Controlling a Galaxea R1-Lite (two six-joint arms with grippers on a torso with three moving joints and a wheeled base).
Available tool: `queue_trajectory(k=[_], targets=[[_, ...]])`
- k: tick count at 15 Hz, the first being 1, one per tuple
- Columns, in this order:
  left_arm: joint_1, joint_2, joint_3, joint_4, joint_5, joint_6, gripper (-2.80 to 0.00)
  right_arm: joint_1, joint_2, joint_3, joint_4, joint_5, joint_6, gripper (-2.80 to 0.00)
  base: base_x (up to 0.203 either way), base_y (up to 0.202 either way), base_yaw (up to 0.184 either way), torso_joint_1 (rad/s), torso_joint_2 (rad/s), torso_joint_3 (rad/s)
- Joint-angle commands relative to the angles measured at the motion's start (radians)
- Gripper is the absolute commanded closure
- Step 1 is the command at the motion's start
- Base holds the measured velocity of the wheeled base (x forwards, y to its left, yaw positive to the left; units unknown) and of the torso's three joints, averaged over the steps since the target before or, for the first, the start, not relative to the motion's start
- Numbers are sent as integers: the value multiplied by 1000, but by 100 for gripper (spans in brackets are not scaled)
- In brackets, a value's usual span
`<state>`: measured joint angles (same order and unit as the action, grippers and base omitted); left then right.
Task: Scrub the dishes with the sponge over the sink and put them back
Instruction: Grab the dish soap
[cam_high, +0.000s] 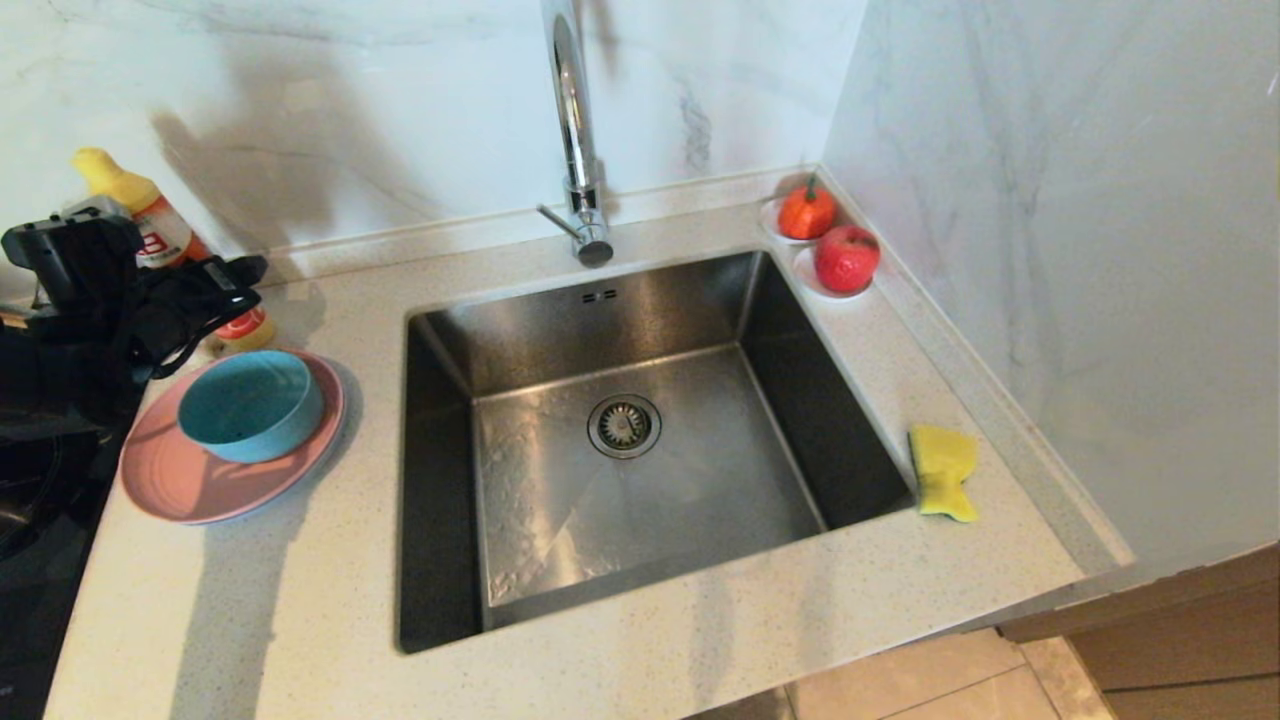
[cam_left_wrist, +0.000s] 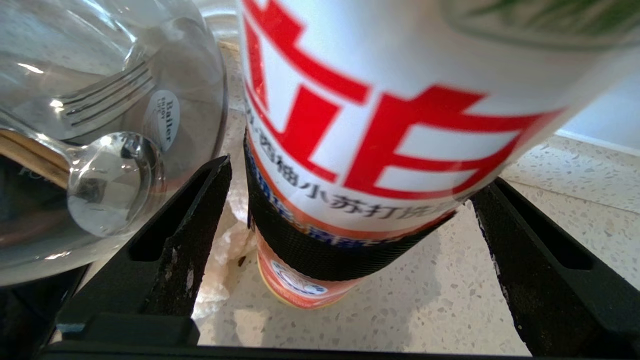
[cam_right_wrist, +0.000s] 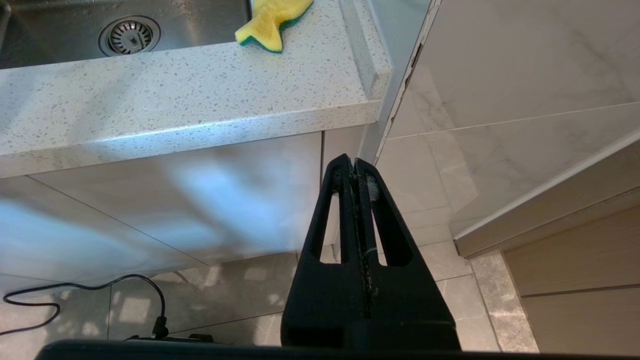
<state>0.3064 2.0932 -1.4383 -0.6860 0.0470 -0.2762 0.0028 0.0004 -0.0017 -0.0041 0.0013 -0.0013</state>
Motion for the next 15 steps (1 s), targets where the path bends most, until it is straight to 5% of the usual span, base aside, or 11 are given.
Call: queue_trajectory(k=[1,3,4,15], targets=[[-2,13,-9,-5,3,-1,-280,0,0,0,-1,0,0,0,0,0,0,0,0,0],[-7,23,-14,-6,17,-2,-280,0,0,0,-1,0,0,0,0,0,0,0,0,0],[-8,28,-16,-6,19,-1,0,0,0,0,-1,0,0,0,0,0,0,0,0,0],[-33,6,-34,-6,68,-8,0,0,0,0,-1,0,0,0,0,0,0,0,0,0]])
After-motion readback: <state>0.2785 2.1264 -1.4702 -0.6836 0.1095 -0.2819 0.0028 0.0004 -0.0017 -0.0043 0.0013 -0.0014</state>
